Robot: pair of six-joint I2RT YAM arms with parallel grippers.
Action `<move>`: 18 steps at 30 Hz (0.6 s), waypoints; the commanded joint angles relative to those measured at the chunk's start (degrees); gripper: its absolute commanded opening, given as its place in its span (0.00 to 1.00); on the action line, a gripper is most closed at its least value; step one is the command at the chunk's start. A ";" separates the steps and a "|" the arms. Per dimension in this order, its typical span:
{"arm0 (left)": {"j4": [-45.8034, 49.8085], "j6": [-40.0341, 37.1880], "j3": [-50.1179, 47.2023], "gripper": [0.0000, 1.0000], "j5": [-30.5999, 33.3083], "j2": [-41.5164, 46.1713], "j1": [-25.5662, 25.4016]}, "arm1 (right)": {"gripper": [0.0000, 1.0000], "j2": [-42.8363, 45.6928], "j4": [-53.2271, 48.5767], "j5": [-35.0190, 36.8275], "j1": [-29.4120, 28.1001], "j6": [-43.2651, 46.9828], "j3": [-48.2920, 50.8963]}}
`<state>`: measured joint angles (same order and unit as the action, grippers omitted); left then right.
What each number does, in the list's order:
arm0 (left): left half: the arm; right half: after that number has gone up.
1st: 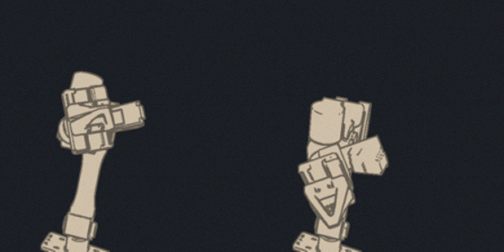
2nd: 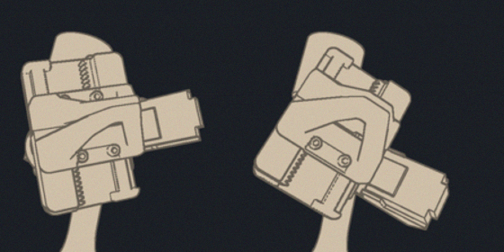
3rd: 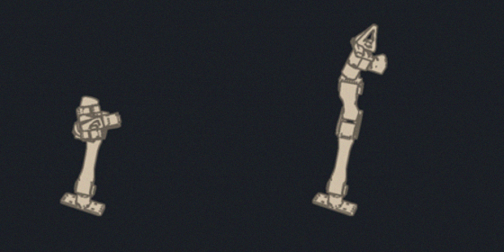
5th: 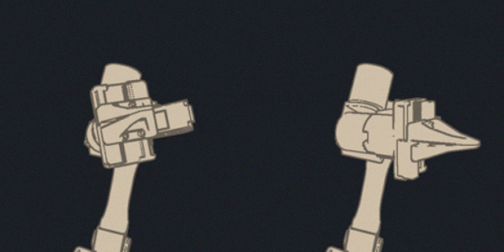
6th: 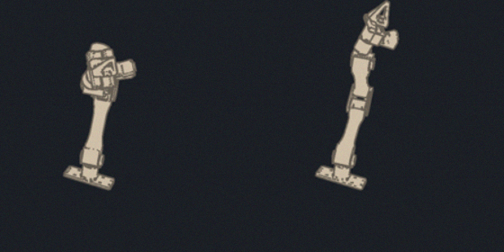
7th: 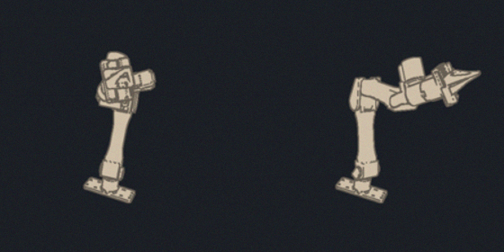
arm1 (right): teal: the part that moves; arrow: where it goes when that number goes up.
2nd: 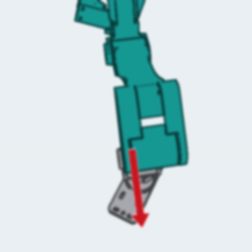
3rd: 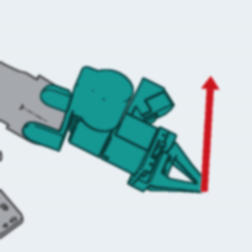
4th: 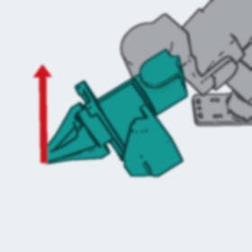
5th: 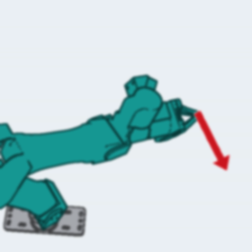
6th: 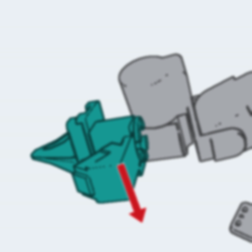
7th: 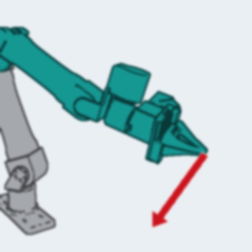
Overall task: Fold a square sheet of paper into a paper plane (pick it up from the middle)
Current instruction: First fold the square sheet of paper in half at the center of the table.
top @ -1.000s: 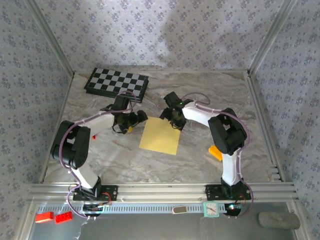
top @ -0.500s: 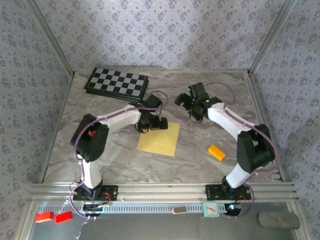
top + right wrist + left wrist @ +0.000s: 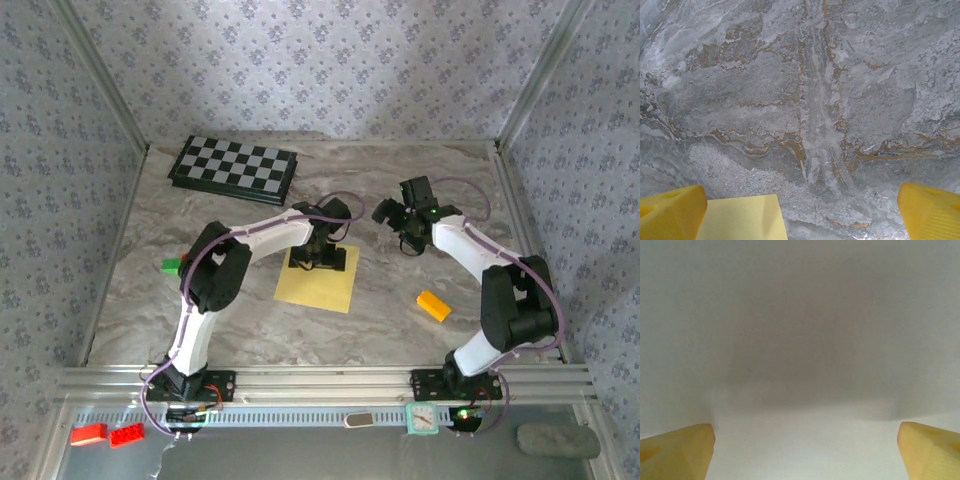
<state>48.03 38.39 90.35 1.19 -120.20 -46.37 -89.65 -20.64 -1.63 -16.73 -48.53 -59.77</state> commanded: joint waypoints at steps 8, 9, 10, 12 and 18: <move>2.55 0.10 0.63 0.94 1.28 -3.15 0.05 | 1.00 0.20 0.62 -1.36 0.50 0.95 0.09; 2.38 0.15 0.41 0.94 1.27 -3.34 0.05 | 1.00 0.24 0.65 -1.44 0.51 0.96 0.09; 2.22 0.27 0.28 0.93 1.32 -3.61 0.04 | 1.00 0.24 0.68 -1.45 0.55 0.90 0.18; 1.95 0.44 -0.10 0.93 0.94 -3.97 -0.01 | 1.00 0.21 0.64 -1.49 0.53 0.81 0.28; 1.24 0.70 -1.17 0.90 1.00 -4.16 0.04 | 1.00 0.42 0.66 -1.38 0.49 0.48 0.40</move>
<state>48.73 38.61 90.50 2.28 -121.25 -46.41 -89.65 -19.86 -2.79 -16.51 -48.53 -59.77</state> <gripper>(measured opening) 0.900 0.999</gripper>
